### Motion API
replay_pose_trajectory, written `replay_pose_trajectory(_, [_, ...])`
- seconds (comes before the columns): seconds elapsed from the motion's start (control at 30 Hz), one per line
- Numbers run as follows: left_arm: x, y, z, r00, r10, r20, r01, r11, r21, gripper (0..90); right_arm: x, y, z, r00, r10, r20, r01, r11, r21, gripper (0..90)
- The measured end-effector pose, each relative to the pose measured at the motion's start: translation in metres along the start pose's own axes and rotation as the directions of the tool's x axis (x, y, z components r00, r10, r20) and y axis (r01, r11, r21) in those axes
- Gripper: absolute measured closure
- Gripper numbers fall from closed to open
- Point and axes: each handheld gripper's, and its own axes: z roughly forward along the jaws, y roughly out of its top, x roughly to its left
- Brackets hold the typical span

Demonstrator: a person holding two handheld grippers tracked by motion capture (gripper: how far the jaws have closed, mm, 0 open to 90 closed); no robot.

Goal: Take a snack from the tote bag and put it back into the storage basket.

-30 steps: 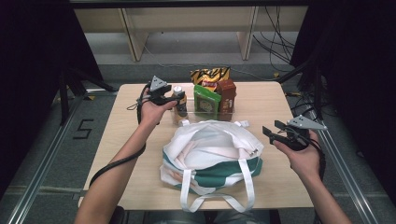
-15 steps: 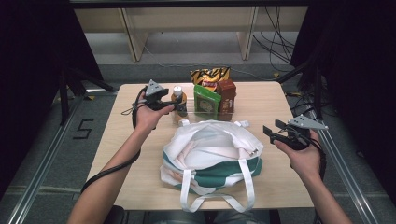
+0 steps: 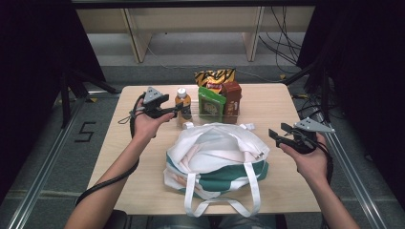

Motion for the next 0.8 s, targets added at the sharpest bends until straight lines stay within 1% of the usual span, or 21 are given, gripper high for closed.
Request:
replay_pose_trajectory(0.03, [-0.001,0.000,-0.002,1.0000,-0.002,0.000,0.002,1.0000,-0.002,29.0,-0.001,0.000,0.001,0.9999,-0.013,0.002,0.013,1.000,-0.008,42.9])
replay_pose_trajectory(0.07, [-0.001,0.000,-0.003,1.0000,-0.001,0.004,0.002,1.0000,-0.007,29.0,-0.001,0.000,0.001,0.9999,-0.011,0.003,0.011,1.000,-0.009,43.0])
replay_pose_trajectory(0.13, [-0.002,0.000,-0.006,1.0000,-0.004,0.004,0.004,1.0000,-0.008,29.0,-0.004,0.000,0.001,0.9991,-0.042,0.004,0.042,0.999,-0.016,42.9])
replay_pose_trajectory(0.17, [-0.002,0.000,-0.007,0.9999,-0.008,0.006,0.008,0.9999,-0.010,29.0,-0.002,0.001,0.001,0.9998,-0.022,0.003,0.022,1.000,-0.008,42.9])
replay_pose_trajectory(0.2, [-0.003,0.000,-0.009,0.9999,-0.009,0.009,0.009,0.9999,-0.009,29.0,-0.003,0.000,0.001,0.9995,-0.030,0.003,0.030,0.999,-0.010,43.0])
replay_pose_trajectory(0.27, [-0.004,-0.001,-0.012,0.9997,-0.018,0.015,0.018,0.9997,-0.014,29.0,-0.003,0.000,0.001,0.9995,-0.031,0.003,0.031,0.999,-0.007,42.9])
replay_pose_trajectory(0.33, [-0.006,-0.001,-0.013,0.9997,-0.017,0.019,0.017,0.9997,-0.020,29.0,-0.002,0.000,0.001,0.9996,-0.026,-0.005,0.026,1.000,-0.004,43.0])
replay_pose_trajectory(0.37, [-0.008,-0.002,-0.015,0.9996,-0.018,0.023,0.018,0.9997,-0.019,29.0,-0.003,0.001,0.000,0.9992,-0.039,0.000,0.039,0.999,-0.010,43.0])
replay_pose_trajectory(0.4, [-0.008,-0.003,-0.017,0.9996,-0.014,0.025,0.014,0.9997,-0.021,29.0,-0.003,0.001,-0.001,0.9993,-0.036,-0.006,0.036,0.999,0.006,43.0])
replay_pose_trajectory(0.43, [-0.010,-0.003,-0.018,0.9995,-0.016,0.026,0.017,0.9997,-0.020,29.0,-0.004,0.001,-0.001,0.9993,-0.036,-0.005,0.036,0.999,0.006,43.0])
replay_pose_trajectory(0.47, [-0.011,-0.003,-0.019,0.9995,-0.011,0.030,0.012,0.9997,-0.020,29.0,-0.003,0.001,0.000,0.9996,-0.023,-0.019,0.023,1.000,0.005,42.9])
replay_pose_trajectory(0.5, [-0.012,-0.004,-0.020,0.9995,-0.008,0.032,0.009,0.9998,-0.019,29.0,-0.004,0.001,-0.001,0.9992,-0.040,-0.008,0.040,0.999,0.011,43.0])
replay_pose_trajectory(0.53, [-0.014,-0.005,-0.021,0.9993,-0.010,0.036,0.011,0.9997,-0.020,29.0,-0.003,0.001,-0.001,0.9998,-0.022,-0.003,0.022,1.000,0.015,43.0])
replay_pose_trajectory(0.57, [-0.015,-0.005,-0.022,0.9992,-0.007,0.039,0.007,0.9998,-0.021,28.9,-0.002,0.001,-0.001,0.9999,-0.005,-0.010,0.006,1.000,0.018,43.0])
replay_pose_trajectory(0.6, [-0.016,-0.006,-0.024,0.9992,-0.007,0.040,0.008,0.9997,-0.021,29.0,-0.002,0.001,-0.001,0.9999,-0.011,-0.004,0.011,1.000,0.020,43.0])
replay_pose_trajectory(0.63, [-0.017,-0.007,-0.025,0.9990,-0.009,0.044,0.010,0.9997,-0.021,29.0,-0.003,0.000,-0.001,0.9998,-0.016,-0.009,0.016,1.000,0.014,42.9])
replay_pose_trajectory(0.67, [-0.018,-0.008,-0.026,0.9989,-0.009,0.046,0.010,0.9998,-0.019,28.9,-0.003,0.001,-0.001,0.9998,-0.019,0.000,0.019,1.000,0.014,43.0])
replay_pose_trajectory(0.7, [-0.019,-0.009,-0.027,0.9989,-0.009,0.047,0.010,0.9997,-0.022,28.9,-0.004,0.000,0.000,0.9994,-0.034,-0.007,0.034,0.999,0.004,43.0])
replay_pose_trajectory(0.73, [-0.019,-0.010,-0.029,0.9989,-0.006,0.047,0.007,0.9997,-0.022,28.9,-0.004,0.000,-0.001,0.9993,-0.036,-0.001,0.036,0.999,0.010,42.9])
replay_pose_trajectory(0.77, [-0.020,-0.011,-0.029,0.9986,-0.010,0.051,0.012,0.9996,-0.025,28.9,-0.002,0.000,-0.001,0.9999,-0.015,-0.004,0.015,1.000,0.012,43.0])
replay_pose_trajectory(0.8, [-0.020,-0.011,-0.029,0.9986,-0.010,0.051,0.012,0.9996,-0.025,28.9,-0.003,0.000,-0.001,0.9997,-0.023,-0.004,0.023,1.000,0.013,42.9])
